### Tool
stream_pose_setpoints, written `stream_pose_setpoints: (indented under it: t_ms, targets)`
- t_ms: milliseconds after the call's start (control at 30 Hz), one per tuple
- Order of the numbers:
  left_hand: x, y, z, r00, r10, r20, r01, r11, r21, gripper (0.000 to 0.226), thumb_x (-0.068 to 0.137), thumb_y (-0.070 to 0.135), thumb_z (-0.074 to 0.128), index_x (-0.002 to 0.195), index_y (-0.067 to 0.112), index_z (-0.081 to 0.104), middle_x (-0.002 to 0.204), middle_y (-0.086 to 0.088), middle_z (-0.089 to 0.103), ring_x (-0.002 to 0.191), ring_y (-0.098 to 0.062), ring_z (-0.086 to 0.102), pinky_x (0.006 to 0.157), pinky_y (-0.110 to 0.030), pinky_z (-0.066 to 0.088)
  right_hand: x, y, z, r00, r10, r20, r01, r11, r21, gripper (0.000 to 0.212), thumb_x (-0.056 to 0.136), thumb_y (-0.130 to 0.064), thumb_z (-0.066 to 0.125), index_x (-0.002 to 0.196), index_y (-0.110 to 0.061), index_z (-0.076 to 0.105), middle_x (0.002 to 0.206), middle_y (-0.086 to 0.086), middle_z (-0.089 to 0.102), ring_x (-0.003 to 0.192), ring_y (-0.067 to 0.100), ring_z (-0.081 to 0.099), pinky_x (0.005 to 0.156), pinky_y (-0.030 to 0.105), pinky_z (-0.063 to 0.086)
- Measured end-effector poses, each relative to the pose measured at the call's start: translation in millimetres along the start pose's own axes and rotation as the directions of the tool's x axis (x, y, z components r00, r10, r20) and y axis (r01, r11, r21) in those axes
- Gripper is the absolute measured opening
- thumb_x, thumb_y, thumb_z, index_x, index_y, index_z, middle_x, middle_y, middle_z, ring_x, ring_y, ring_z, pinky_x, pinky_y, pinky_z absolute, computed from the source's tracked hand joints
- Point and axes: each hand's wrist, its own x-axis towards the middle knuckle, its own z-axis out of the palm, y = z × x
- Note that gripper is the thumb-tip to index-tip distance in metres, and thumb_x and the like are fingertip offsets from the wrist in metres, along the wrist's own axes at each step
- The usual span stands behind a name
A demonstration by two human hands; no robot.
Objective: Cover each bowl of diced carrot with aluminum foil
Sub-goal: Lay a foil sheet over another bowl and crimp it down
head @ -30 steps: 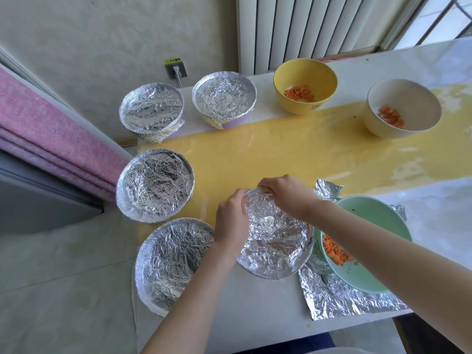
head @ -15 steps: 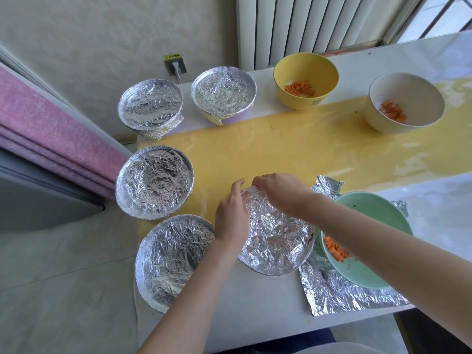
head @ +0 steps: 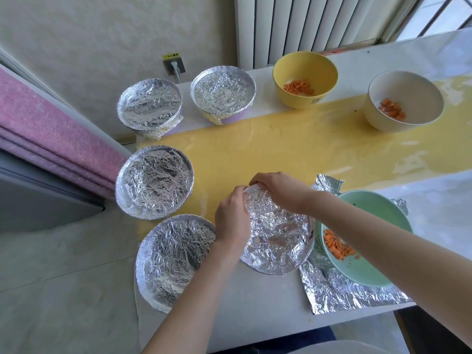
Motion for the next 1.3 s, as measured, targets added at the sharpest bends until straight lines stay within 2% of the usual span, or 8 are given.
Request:
stream_pose_setpoints:
  t_ms: [233, 400, 567, 667, 867, 1000, 1200, 1300]
  targets:
    - [-2.0, 3.4, -0.1, 0.997, -0.071, -0.008, 0.070, 0.996, -0.054, 0.031, 0.097, 0.004, 0.043, 0.126, 0.005, 0.054, 0.107, -0.016, 0.067, 0.098, -0.029, 0.063, 0.076, -0.035, 0.051, -10.9, 11.5, 3.2, 0.990, 0.072, -0.121, -0.063, 0.995, 0.074, 0.038, 0.085, 0.013, 0.038, 0.107, -0.005, 0.063, 0.083, 0.015, 0.067, 0.070, 0.031, 0.061, 0.064, 0.040, 0.048]
    - [-2.9, 2.7, 0.9, 0.992, -0.127, -0.003, 0.126, 0.990, -0.068, 0.033, 0.098, 0.006, 0.043, 0.129, 0.008, 0.053, 0.106, -0.015, 0.066, 0.096, -0.028, 0.061, 0.070, -0.032, 0.045, -6.7, 6.8, 3.6, 0.992, 0.085, -0.089, -0.084, 0.996, 0.013, 0.037, 0.087, 0.012, 0.037, 0.108, -0.006, 0.061, 0.076, 0.006, 0.060, 0.059, 0.020, 0.050, 0.050, 0.026, 0.036]
    - [-2.9, 1.9, -0.4, 0.988, -0.149, 0.024, 0.151, 0.987, -0.059, 0.032, 0.101, 0.016, 0.035, 0.129, 0.010, 0.050, 0.113, -0.009, 0.063, 0.098, -0.025, 0.058, 0.074, -0.032, 0.046, -11.8, 4.6, 0.1, 0.991, 0.109, -0.074, -0.099, 0.988, 0.120, 0.029, 0.101, -0.010, 0.034, 0.119, -0.008, 0.057, 0.095, 0.010, 0.066, 0.067, 0.019, 0.055, 0.055, 0.020, 0.041]
    - [-1.5, 0.6, 0.0, 0.991, -0.129, 0.040, 0.131, 0.991, -0.030, 0.034, 0.101, 0.017, 0.033, 0.131, 0.010, 0.048, 0.124, -0.004, 0.058, 0.109, -0.022, 0.055, 0.082, -0.030, 0.045, -16.8, 6.4, 2.5, 0.986, 0.115, -0.121, -0.098, 0.986, 0.136, 0.029, 0.100, -0.010, 0.039, 0.120, -0.005, 0.059, 0.099, 0.011, 0.069, 0.074, 0.022, 0.063, 0.057, 0.012, 0.039]
    - [0.8, -2.3, -3.9, 0.992, -0.105, 0.071, 0.110, 0.990, -0.084, 0.024, 0.100, 0.010, 0.039, 0.112, 0.004, 0.058, 0.085, -0.017, 0.064, 0.077, -0.033, 0.060, 0.044, -0.019, 0.030, -13.8, 9.6, 5.3, 0.985, 0.128, -0.117, -0.121, 0.990, 0.067, 0.032, 0.097, 0.000, 0.039, 0.121, -0.008, 0.059, 0.098, 0.011, 0.070, 0.078, 0.025, 0.065, 0.070, 0.025, 0.050]
    - [-0.1, -0.4, -3.3, 0.993, -0.108, 0.052, 0.111, 0.991, -0.080, 0.022, 0.099, 0.008, 0.039, 0.108, 0.005, 0.059, 0.085, -0.018, 0.064, 0.077, -0.033, 0.058, 0.052, -0.025, 0.029, -7.8, 1.7, 2.5, 0.992, 0.121, -0.042, -0.120, 0.993, 0.019, 0.034, 0.095, 0.000, 0.037, 0.120, -0.013, 0.056, 0.097, 0.007, 0.066, 0.080, 0.026, 0.061, 0.066, 0.034, 0.048]
    - [-2.5, -0.9, -1.1, 0.996, -0.081, 0.034, 0.082, 0.996, -0.031, 0.027, 0.098, 0.004, 0.041, 0.117, 0.011, 0.058, 0.085, -0.016, 0.064, 0.078, -0.032, 0.059, 0.056, -0.029, 0.031, -1.3, -3.4, 2.2, 0.996, 0.077, -0.052, -0.080, 0.995, -0.055, 0.037, 0.083, 0.007, 0.042, 0.105, -0.014, 0.064, 0.083, 0.011, 0.067, 0.069, 0.028, 0.057, 0.057, 0.030, 0.042]
    - [-3.4, -1.1, 0.3, 0.997, -0.070, 0.016, 0.071, 0.997, -0.022, 0.031, 0.096, 0.002, 0.042, 0.121, 0.014, 0.057, 0.087, -0.011, 0.066, 0.078, -0.029, 0.060, 0.058, -0.029, 0.035, -2.8, -6.4, -0.4, 0.995, 0.086, -0.041, -0.092, 0.984, -0.155, 0.040, 0.084, 0.006, 0.039, 0.112, -0.014, 0.059, 0.091, 0.011, 0.065, 0.069, 0.027, 0.052, 0.057, 0.028, 0.036]
